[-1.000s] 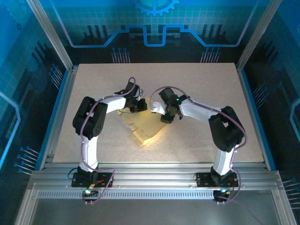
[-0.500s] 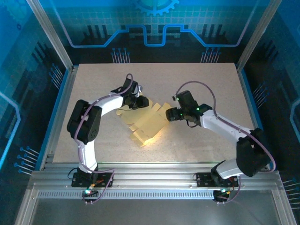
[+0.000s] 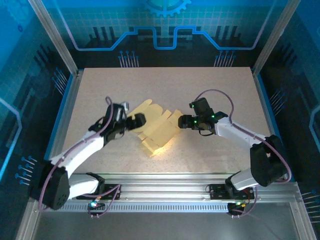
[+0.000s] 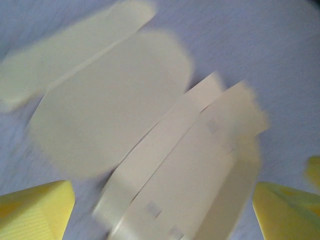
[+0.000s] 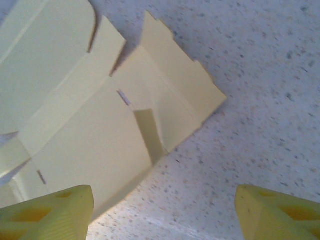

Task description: Fold the paper box

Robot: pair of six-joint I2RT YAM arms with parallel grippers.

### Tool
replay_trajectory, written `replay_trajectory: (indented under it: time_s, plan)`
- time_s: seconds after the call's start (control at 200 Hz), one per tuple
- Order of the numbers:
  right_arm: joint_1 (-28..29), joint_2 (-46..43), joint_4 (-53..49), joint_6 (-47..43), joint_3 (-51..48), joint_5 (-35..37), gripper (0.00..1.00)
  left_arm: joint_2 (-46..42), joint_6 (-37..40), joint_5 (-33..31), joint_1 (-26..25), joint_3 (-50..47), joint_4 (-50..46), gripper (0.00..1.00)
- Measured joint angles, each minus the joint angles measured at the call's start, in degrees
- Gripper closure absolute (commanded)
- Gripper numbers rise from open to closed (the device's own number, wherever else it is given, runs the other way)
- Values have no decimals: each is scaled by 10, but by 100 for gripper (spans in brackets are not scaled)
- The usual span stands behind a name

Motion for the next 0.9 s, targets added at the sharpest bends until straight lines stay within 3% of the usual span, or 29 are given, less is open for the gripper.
replay_trajectory:
  time_s: [0.175, 0.445, 0.565, 0.9]
  plan:
    - [1, 21, 11, 65, 3, -33, 33, -45, -107, -4, 0, -124, 4, 15]
    - [24, 25, 45, 209, -51, -71, 32, 9, -221, 5, 0, -137, 96, 22]
    - [27, 27, 58, 236, -53, -82, 32, 74, -241, 15, 0, -120, 118, 26]
    - [35, 57, 119, 285, -56, -125, 36, 118, -250, 19, 10, -85, 68, 48]
